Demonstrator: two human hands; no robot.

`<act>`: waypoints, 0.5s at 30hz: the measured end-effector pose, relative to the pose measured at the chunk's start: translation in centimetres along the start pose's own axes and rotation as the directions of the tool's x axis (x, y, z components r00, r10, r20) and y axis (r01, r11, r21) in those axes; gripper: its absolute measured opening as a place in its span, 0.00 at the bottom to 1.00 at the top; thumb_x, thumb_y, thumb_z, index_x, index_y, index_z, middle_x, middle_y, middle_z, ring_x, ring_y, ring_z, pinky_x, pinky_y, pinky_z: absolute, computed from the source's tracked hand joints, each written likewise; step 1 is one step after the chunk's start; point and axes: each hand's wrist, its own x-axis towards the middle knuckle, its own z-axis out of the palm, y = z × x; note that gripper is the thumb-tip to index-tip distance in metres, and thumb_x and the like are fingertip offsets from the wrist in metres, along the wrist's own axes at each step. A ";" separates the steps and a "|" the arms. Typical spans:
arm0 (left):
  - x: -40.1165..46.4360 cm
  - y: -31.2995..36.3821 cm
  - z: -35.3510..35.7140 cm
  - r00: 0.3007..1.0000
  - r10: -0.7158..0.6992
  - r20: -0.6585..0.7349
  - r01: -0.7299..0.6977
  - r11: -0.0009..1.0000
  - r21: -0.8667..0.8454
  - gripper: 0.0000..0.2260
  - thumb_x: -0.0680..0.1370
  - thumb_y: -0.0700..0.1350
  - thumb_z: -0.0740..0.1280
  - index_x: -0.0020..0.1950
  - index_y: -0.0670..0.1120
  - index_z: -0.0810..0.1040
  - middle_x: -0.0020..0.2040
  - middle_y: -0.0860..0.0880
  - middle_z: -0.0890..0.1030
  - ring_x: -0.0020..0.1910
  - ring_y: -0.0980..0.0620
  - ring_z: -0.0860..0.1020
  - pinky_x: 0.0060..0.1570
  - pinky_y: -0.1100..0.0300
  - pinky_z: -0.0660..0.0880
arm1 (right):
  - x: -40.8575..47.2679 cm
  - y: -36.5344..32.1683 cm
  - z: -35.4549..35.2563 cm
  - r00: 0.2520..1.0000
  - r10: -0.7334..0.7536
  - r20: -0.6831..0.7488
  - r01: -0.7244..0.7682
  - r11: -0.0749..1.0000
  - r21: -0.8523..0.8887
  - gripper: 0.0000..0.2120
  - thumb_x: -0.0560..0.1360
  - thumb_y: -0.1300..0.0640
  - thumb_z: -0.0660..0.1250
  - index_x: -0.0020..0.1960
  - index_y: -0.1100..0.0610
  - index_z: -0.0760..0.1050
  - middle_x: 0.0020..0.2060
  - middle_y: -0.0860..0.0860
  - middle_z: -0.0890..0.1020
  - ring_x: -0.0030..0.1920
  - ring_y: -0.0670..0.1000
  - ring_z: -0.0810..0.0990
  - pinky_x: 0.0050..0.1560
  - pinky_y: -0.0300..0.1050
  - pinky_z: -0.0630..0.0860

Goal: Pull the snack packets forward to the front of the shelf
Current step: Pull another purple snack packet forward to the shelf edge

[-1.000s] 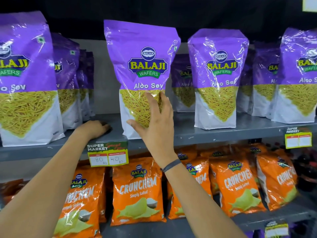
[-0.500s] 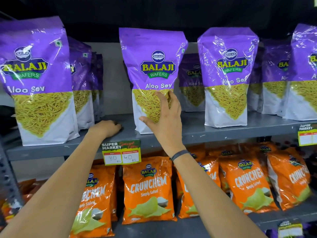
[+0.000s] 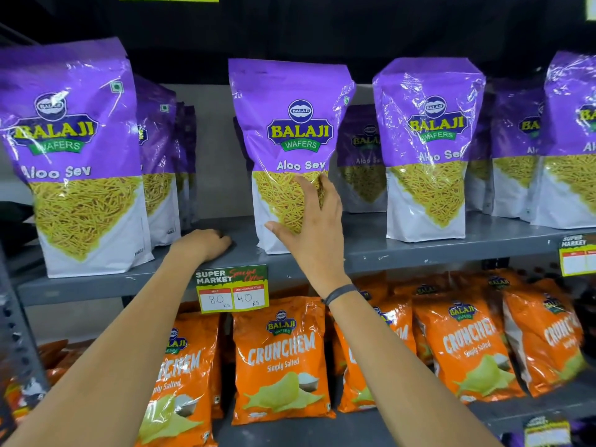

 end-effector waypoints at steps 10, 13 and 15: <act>-0.2 0.0 -0.1 1.000 0.010 -0.008 -0.010 1.000 0.007 0.24 0.80 0.55 0.49 0.70 0.46 0.71 0.71 0.40 0.72 0.67 0.40 0.71 0.64 0.50 0.69 | -0.8 0.5 0.3 0.997 0.047 0.067 -0.049 0.998 0.031 0.47 0.64 0.36 0.74 0.72 0.43 0.49 0.74 0.61 0.57 0.73 0.64 0.58 0.67 0.64 0.69; -0.3 0.0 -0.1 1.000 0.019 -0.008 -0.019 1.000 0.014 0.24 0.80 0.56 0.49 0.69 0.45 0.71 0.70 0.40 0.72 0.67 0.40 0.71 0.64 0.50 0.69 | -0.7 0.6 0.4 0.999 0.040 0.031 -0.040 0.999 0.010 0.47 0.64 0.39 0.75 0.72 0.45 0.50 0.73 0.60 0.59 0.72 0.63 0.61 0.66 0.61 0.70; -0.3 0.1 -0.2 1.000 0.022 -0.014 -0.021 1.000 0.010 0.24 0.80 0.56 0.49 0.70 0.45 0.71 0.71 0.40 0.72 0.67 0.40 0.71 0.64 0.50 0.69 | -0.8 0.7 0.5 0.999 0.038 0.017 -0.039 0.999 0.009 0.47 0.63 0.40 0.75 0.72 0.45 0.51 0.73 0.60 0.60 0.72 0.62 0.61 0.66 0.60 0.70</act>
